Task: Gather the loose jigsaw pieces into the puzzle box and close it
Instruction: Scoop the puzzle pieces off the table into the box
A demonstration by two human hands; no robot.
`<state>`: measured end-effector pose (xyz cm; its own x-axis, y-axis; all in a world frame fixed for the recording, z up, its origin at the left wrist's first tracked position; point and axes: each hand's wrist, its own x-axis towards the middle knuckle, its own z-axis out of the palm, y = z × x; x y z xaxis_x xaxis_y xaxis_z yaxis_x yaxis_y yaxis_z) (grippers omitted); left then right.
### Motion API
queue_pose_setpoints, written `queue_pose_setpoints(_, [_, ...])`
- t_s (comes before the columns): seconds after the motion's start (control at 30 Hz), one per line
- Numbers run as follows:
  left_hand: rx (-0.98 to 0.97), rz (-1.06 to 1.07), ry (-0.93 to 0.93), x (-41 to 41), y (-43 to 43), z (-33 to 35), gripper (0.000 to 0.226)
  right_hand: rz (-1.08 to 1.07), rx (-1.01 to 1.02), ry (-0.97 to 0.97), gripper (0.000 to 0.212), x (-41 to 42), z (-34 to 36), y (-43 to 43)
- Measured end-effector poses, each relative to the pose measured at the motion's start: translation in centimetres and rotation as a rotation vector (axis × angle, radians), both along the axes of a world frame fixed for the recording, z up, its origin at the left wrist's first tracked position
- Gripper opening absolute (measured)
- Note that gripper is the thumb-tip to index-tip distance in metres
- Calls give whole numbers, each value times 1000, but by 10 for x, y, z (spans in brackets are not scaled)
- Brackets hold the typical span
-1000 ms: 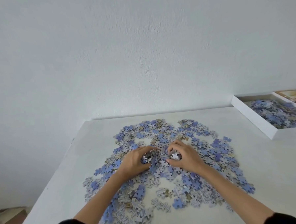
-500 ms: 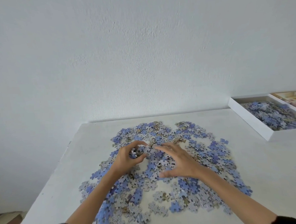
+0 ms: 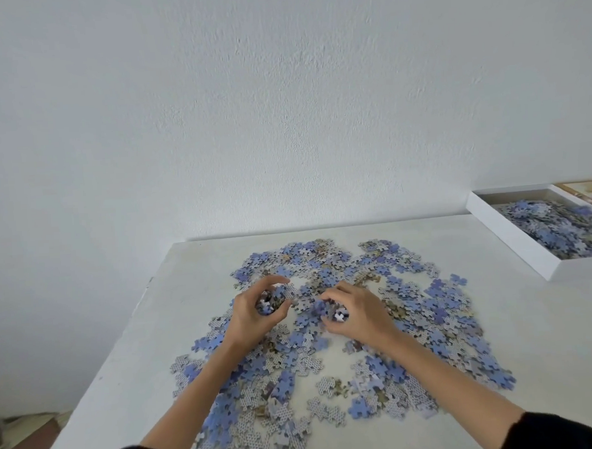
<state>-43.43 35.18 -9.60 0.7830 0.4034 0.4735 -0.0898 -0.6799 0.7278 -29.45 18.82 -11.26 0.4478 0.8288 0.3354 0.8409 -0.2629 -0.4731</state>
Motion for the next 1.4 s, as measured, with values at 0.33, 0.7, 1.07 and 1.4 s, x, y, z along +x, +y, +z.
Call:
queue_pose_setpoints(0.33, [-14,-106,48,13,-5,21,34,74,207,366,30,27,30,-16])
queue_pose_setpoints(0.7, [92,-195,14,58,-43,47,32,144,325,307,15,76,71,-56])
queue_pose_setpoints(1.07, [63,-221,-29,140,-114,70,31,208,308,267,10,164,109,-114])
queue_pose_setpoints(1.4, [71,-269,19,227,-194,81,29,169,321,267,9,243,126,-185])
